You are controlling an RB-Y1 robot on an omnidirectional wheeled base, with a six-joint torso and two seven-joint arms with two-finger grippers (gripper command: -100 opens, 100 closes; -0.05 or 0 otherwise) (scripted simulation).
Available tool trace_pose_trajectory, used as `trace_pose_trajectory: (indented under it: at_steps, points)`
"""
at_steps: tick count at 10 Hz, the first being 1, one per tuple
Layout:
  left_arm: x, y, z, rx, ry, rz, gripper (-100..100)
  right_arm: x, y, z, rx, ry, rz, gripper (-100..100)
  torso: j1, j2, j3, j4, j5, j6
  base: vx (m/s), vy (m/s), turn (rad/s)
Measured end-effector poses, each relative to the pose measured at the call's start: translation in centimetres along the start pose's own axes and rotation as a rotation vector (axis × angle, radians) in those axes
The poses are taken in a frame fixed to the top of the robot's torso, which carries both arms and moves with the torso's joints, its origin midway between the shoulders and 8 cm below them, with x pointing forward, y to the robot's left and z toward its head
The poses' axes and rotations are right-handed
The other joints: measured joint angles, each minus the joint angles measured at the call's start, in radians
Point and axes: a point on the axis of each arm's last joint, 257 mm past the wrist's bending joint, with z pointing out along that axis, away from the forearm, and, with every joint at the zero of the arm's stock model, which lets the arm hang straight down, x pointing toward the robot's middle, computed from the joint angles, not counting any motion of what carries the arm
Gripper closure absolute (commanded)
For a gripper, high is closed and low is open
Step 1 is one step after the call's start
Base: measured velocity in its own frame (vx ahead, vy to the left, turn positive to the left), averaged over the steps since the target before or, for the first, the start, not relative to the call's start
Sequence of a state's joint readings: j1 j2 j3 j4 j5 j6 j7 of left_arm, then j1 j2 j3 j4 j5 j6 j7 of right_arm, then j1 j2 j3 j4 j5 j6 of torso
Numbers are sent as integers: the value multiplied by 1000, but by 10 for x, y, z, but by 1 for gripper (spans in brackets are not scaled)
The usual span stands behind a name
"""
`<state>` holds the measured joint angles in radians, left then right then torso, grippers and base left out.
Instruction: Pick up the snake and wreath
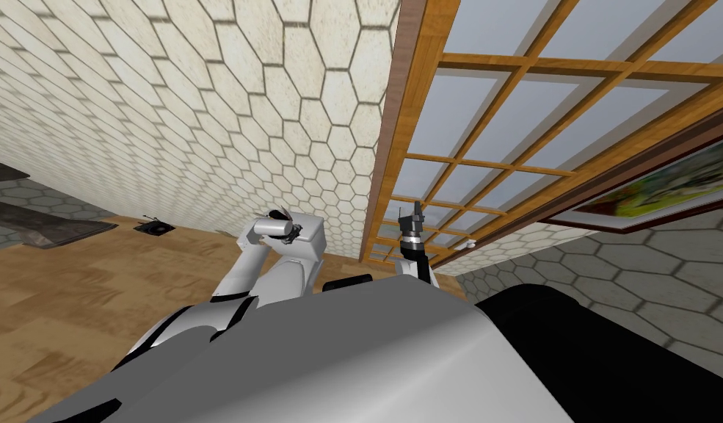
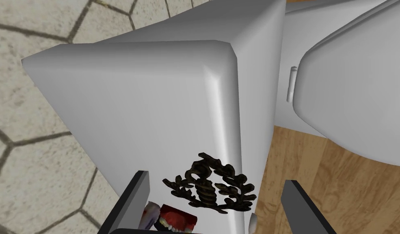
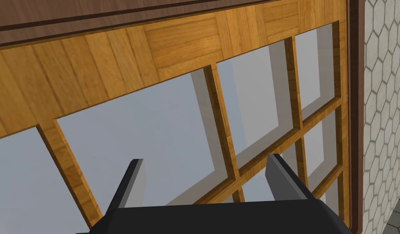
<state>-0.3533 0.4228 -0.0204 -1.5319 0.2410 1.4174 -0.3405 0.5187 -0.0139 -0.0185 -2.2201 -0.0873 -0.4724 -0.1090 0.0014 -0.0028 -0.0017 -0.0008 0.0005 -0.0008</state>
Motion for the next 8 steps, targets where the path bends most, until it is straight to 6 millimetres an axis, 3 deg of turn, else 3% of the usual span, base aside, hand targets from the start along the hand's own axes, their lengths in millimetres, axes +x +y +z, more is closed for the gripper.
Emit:
trace_pose_trajectory:
  at_steps: [1,2,3,6,7,8]
  points:
    - [1,5,2,-23,8,5,-100,0,0,0,0,0,0,0,-1,0,0,0,0,0,22,3,-6]
    - [1,6,2,-27,9,6,0,0,0,0,0,0,0,0,-1,1,0,0,0,0,0,0,0]
    - [1,6,2,-26,9,6,-100,0,0,0,0,0,0,0,-2,2,1,0,0,0,15,11,-28]
    - [5,12,16,-29,7,-1,-100,0,0,0,0,0,0,0,0,1,1,0,0,0,17,19,-24]
    - [5,12,16,-27,6,-1,100,0,0,0,0,0,0,0,-1,2,1,0,0,0,0,3,11]
    - [5,13,17,-31,7,-1,100,0,0,0,0,0,0,0,-2,2,1,1,0,1,0,0,0]
